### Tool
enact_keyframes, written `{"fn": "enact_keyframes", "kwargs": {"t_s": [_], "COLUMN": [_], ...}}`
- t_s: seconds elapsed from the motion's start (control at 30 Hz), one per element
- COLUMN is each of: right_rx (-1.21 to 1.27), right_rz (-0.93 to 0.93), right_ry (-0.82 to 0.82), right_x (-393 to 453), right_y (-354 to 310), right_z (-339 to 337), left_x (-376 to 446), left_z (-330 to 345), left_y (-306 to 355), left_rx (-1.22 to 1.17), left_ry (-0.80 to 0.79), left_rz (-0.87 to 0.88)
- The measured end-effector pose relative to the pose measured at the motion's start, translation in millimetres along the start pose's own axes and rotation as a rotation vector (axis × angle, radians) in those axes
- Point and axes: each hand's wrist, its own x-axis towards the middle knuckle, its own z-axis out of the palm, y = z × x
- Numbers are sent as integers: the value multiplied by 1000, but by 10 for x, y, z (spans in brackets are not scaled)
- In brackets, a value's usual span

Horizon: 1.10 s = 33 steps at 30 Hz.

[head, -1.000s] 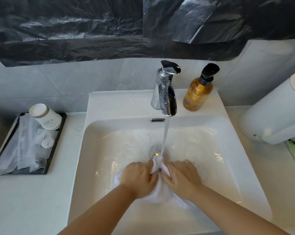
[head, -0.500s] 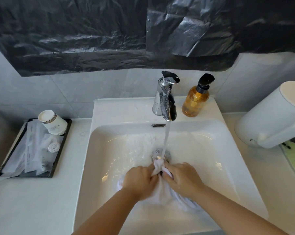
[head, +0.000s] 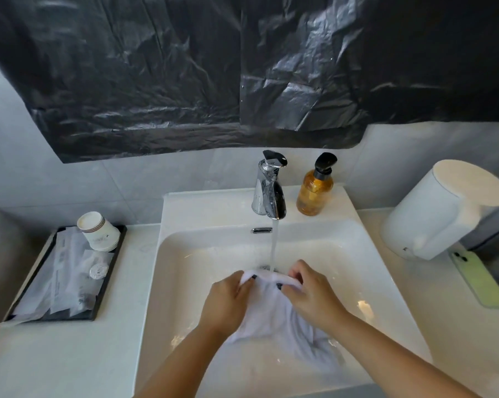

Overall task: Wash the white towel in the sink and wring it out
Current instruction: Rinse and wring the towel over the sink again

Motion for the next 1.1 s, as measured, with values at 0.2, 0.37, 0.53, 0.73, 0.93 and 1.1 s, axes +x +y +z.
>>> {"fn": "enact_keyframes", "kwargs": {"t_s": [0.2,0.37,0.53,0.73,0.93,1.1], "right_rx": [37,642,785,624,651,567], "right_rz": [271,564,493,360,293,156], "right_ry": [106,14,76,-133,15,-27], "right_x": [395,589,594,432,421,217], "right_y": [-313,-364,-344,-390,-809,-1160], "right_z": [-198,-352,-460,-206,-221,-427], "left_x": [363,597,589,563,325,18], "left_z": [-146,-97,7,14,36,306], "left_y": [537,634,822,901,308,355], "left_rx": [-248,-480,-630,-776,-779,-660], "left_ry": [95,-48,-93,-49,-134,-283], "left_rz": [-140,-306,-281,-188,31,97]}}
